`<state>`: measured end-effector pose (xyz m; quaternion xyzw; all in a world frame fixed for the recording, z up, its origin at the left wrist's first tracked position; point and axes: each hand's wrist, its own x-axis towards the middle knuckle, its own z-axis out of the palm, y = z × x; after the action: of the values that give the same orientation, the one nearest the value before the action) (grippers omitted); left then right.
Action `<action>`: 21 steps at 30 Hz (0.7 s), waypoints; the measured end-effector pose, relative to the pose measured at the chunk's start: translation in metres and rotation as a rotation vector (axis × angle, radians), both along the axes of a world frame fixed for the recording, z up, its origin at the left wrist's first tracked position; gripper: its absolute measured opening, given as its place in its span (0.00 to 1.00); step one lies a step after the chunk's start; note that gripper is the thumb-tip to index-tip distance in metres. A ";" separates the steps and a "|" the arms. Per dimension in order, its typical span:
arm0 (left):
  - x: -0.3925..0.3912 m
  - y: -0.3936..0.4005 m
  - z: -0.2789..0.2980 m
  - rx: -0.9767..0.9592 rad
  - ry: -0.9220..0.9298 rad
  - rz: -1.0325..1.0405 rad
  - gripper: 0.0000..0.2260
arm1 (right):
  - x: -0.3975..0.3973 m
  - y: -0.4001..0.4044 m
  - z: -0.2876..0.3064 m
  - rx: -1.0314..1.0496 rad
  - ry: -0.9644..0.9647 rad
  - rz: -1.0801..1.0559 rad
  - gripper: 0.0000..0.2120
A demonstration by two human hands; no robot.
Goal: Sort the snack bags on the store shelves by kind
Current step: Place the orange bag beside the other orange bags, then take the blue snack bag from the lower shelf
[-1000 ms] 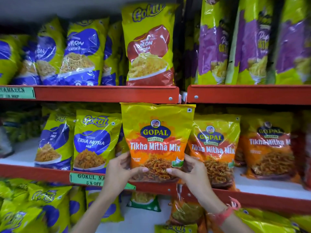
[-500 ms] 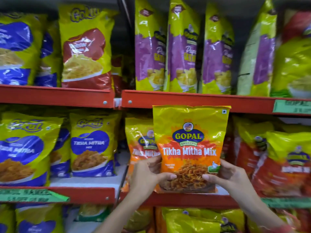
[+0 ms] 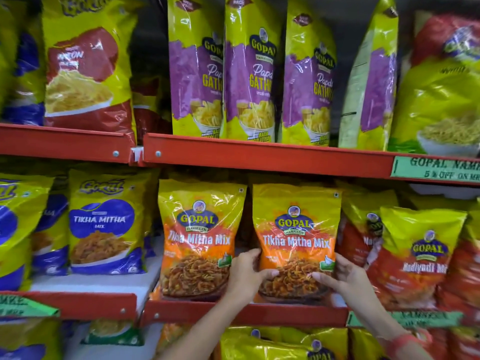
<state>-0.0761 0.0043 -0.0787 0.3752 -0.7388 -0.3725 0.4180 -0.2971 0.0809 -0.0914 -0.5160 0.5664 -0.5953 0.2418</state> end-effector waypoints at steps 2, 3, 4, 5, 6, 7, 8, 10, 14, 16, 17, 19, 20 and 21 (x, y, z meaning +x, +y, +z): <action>0.003 0.004 0.005 -0.021 0.004 -0.060 0.25 | 0.008 0.001 0.006 0.011 0.049 -0.078 0.31; 0.008 0.006 0.006 -0.015 0.002 -0.079 0.26 | 0.017 0.002 0.009 0.009 0.111 -0.124 0.32; 0.012 0.007 0.008 -0.002 0.014 -0.096 0.28 | 0.025 0.003 0.015 0.004 0.173 -0.185 0.34; 0.023 0.009 0.007 0.009 0.018 -0.110 0.30 | 0.040 0.004 0.017 -0.002 0.199 -0.256 0.36; 0.027 0.011 0.007 0.012 0.039 -0.116 0.31 | 0.050 0.006 0.022 -0.015 0.217 -0.311 0.39; 0.040 0.014 0.006 0.021 0.054 -0.127 0.31 | 0.067 0.008 0.023 -0.024 0.236 -0.361 0.41; 0.051 0.015 0.005 0.021 0.070 -0.129 0.30 | 0.084 0.011 0.025 -0.042 0.264 -0.399 0.42; 0.083 0.016 -0.001 0.024 0.095 -0.119 0.26 | 0.126 0.013 0.020 -0.101 0.308 -0.422 0.41; 0.145 0.023 -0.012 0.015 0.127 -0.094 0.17 | 0.204 0.021 0.002 -0.268 0.253 -0.237 0.29; 0.177 0.026 -0.022 0.034 0.110 -0.095 0.15 | 0.236 0.026 -0.013 -0.277 0.223 -0.145 0.19; 0.192 0.027 -0.028 0.043 0.101 -0.091 0.14 | 0.250 0.028 -0.021 -0.256 0.192 -0.109 0.15; 0.222 0.027 -0.047 0.064 0.090 -0.048 0.11 | 0.275 0.026 -0.043 -0.142 0.163 -0.021 0.12; 0.232 0.026 -0.055 0.075 0.077 -0.019 0.10 | 0.281 0.023 -0.053 -0.069 0.164 0.036 0.12; 0.243 0.025 -0.066 0.095 0.066 0.000 0.09 | 0.287 0.019 -0.068 0.017 0.168 0.089 0.13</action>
<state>0.1666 0.0298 -0.1447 0.3823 -0.7059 -0.4193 0.4239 -0.0103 0.0997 -0.1590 -0.5868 0.5661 -0.5337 0.2242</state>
